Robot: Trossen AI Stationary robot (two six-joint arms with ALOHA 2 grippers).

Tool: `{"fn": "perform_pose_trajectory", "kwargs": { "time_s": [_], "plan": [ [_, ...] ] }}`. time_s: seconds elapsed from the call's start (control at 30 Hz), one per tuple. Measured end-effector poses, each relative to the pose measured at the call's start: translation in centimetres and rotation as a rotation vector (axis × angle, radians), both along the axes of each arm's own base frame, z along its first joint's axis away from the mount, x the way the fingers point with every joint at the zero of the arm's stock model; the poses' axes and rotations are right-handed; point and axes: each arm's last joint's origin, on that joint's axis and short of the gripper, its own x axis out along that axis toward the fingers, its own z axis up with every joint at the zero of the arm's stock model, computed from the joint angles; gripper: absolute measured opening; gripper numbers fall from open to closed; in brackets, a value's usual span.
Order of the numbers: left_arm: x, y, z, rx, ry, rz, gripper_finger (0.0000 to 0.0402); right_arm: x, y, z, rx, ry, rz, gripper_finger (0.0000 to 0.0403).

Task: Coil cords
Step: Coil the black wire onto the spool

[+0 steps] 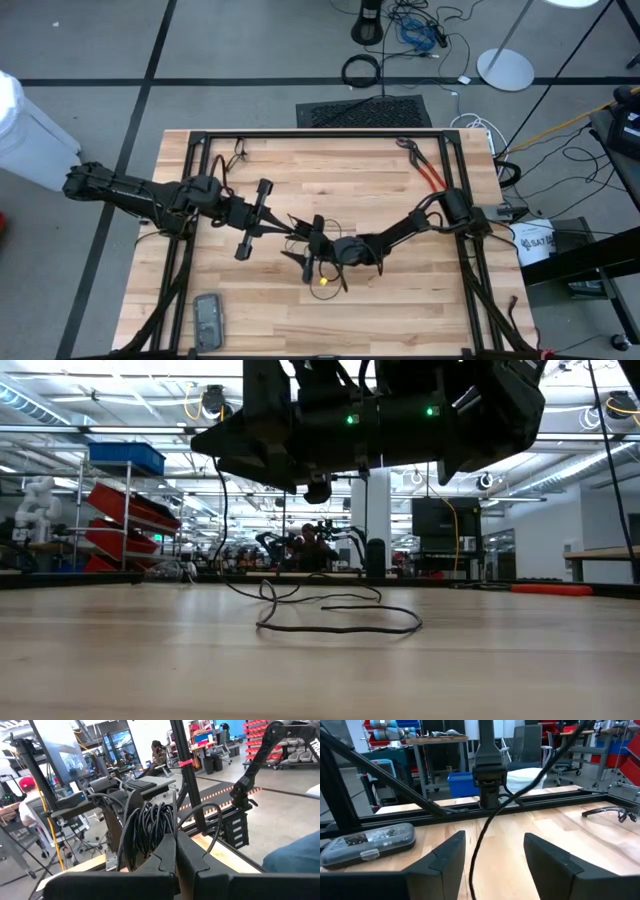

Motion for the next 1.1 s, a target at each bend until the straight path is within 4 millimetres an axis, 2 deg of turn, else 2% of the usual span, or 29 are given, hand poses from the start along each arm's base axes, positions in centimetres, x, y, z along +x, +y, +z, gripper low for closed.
{"fn": "perform_pose_trajectory", "kwargs": {
  "time_s": [0.37, 0.67, 0.87, 1.1],
  "plan": [
    [0.0, 0.0, 0.0, -0.015, 0.009, -0.001, 0.0002, -0.1, 0.1, -0.3, 0.026, 0.026, 0.002, 0.0121],
    [0.0, 0.0, 0.0, -0.015, 0.010, 0.000, 0.0002, -0.2, 0.9, -0.3, 0.024, 0.028, 0.019, 0.0008],
    [-0.1, 0.0, -0.3, -0.005, 0.035, 0.000, 0.0002, -0.6, 2.0, -0.3, 0.018, 0.030, 0.045, 0.0003],
    [-1.1, 0.2, -0.6, 0.009, 0.114, -0.007, 0.0002, -1.7, 5.2, -0.7, 0.059, 0.067, 0.119, 0.0001]
  ]
}}
